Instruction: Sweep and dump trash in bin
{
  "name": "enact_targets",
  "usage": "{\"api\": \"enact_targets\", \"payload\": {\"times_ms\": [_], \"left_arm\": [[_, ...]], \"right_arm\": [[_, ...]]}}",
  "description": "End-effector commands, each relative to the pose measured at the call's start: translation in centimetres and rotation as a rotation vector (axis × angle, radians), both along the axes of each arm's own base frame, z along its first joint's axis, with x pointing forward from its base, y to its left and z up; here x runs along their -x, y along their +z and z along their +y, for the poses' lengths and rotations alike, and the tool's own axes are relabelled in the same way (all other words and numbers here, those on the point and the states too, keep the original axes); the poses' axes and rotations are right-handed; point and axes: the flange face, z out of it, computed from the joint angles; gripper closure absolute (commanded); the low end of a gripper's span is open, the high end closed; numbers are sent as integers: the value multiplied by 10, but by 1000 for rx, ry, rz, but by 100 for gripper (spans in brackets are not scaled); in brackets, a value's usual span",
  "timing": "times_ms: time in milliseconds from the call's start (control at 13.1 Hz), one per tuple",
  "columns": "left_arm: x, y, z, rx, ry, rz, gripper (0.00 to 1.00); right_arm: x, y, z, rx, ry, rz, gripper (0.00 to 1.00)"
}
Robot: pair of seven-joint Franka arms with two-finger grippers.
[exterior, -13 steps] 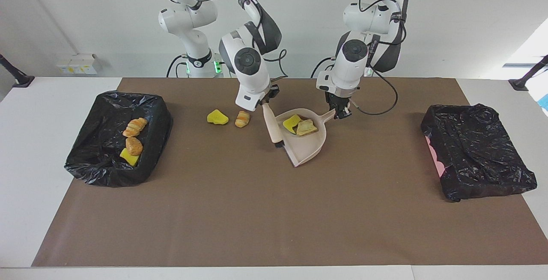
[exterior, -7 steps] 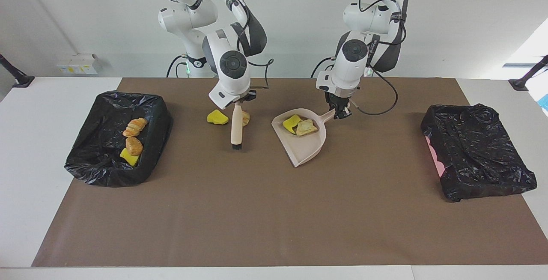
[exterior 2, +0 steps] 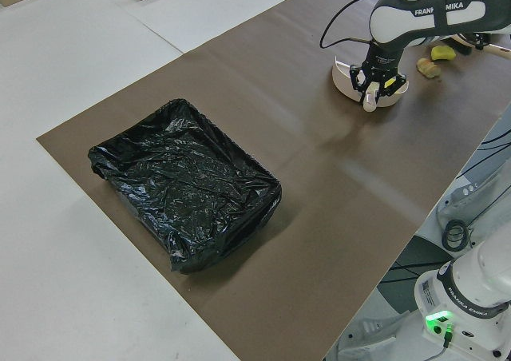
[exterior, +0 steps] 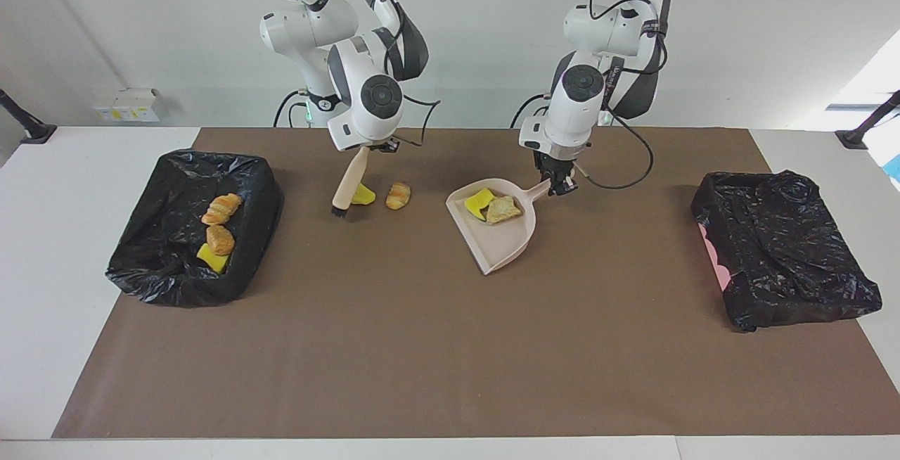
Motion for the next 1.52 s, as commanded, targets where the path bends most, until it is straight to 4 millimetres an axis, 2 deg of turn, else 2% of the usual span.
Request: {"api": "enact_targets", "payload": {"times_ms": [0,229,381,533,914,1067,1143,1219,1295,1448], "left_arm": [[1,-3,-1,7,28,-18,100],[0,-3,0,7,31,-18,100],[0,-3,0,7,31,-18,100],[1,-3,-1,7,30,-18,100],[0,-4,1,5,31,-15,100],[0,-4,1,5,31,-15,100],[0,-4,1,5,31,-15,100],[0,-4,1,5,31,-15,100],[0,-4,1,5,31,-15,100],[0,-4,2,5,33,-15,100]], "right_arm": [[36,-15,-23,-8,-5,-104,100],[25,-18,-10,-70,17,-166,100],[11,-32,12,-92,23,-159,100],[-3,-28,27,-129,23,-158,100],[-57,-1,75,-256,40,-183,100],[-93,24,81,-239,31,-148,100],[-98,35,76,-228,16,-126,100],[-89,37,76,-208,13,-97,100],[-71,39,80,-179,-1,-80,100],[-23,30,95,-129,-49,-81,100]]}}
